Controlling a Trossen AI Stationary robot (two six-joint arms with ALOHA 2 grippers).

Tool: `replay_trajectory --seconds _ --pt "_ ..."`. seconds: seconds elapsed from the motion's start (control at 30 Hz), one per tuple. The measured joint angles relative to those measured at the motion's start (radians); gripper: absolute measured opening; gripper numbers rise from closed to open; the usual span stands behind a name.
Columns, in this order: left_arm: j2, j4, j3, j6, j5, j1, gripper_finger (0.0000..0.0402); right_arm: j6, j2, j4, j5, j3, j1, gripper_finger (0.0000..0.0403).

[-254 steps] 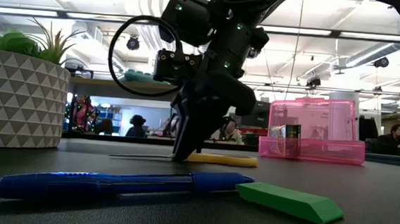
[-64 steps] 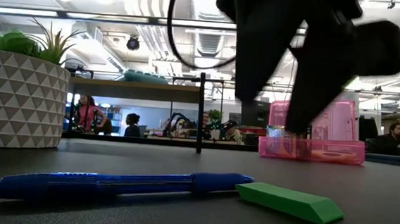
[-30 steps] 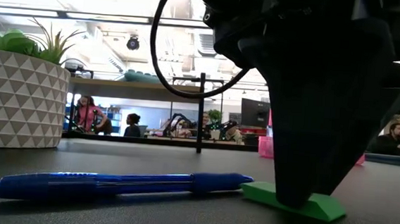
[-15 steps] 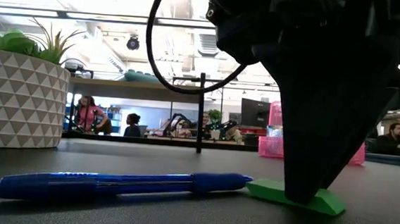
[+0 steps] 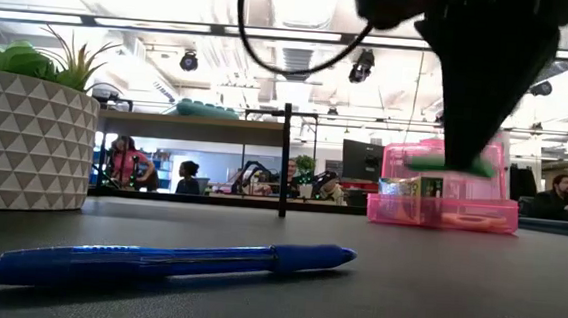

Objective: Pack school essentials
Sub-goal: Put the green eraser into the pink supply box

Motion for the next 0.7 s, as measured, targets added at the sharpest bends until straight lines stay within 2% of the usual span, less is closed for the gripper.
replay_trajectory --seconds 0.47,0.7 --pt "0.135 0.025 0.006 0.000 0.000 0.003 0.0380 -0.127 -0.207 -0.291 0.189 -0.047 -0.090 0.0068" --pt "0.105 0.124 0.006 0.010 0.000 0.009 0.0380 -0.176 -0.381 -0.290 0.217 -0.235 -0.211 0.0068"
